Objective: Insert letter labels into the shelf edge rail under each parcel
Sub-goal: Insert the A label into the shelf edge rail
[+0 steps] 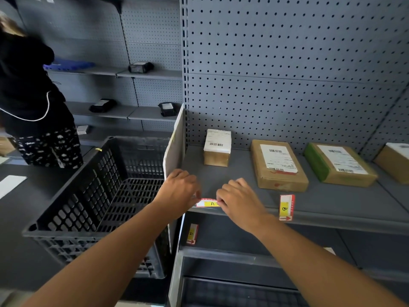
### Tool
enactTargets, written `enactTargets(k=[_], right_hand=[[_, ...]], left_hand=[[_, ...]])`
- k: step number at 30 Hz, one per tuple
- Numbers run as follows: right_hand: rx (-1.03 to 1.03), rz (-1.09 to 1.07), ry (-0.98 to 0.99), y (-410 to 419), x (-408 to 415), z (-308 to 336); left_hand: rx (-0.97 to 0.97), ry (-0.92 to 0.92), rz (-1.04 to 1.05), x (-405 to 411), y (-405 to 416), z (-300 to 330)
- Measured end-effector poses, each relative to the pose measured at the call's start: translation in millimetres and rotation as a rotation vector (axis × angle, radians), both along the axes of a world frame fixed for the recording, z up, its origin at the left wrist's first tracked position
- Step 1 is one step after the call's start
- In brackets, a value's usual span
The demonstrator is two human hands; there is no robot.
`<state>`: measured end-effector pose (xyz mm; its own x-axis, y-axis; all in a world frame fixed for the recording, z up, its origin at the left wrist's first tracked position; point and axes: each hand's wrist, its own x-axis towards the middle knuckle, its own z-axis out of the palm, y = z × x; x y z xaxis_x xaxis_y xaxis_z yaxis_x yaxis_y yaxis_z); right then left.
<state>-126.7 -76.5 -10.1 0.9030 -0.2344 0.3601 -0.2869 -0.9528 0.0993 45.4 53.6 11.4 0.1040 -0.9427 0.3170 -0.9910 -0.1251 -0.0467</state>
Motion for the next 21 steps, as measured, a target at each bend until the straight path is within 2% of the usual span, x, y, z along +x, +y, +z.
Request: enactTargets(k=[8, 21], right_hand=[[-0.030, 0.003, 0.026, -1.1, 6.4, -6.7], [0.055, -0.036, -0.066, 2.2, -4.5, -2.8]], left_hand=[[0.066, -0.068, 0.036, 1.3, 2.5, -4.9], [0.086, -0.113, 0.075, 1.8, -0.1, -11.3]])
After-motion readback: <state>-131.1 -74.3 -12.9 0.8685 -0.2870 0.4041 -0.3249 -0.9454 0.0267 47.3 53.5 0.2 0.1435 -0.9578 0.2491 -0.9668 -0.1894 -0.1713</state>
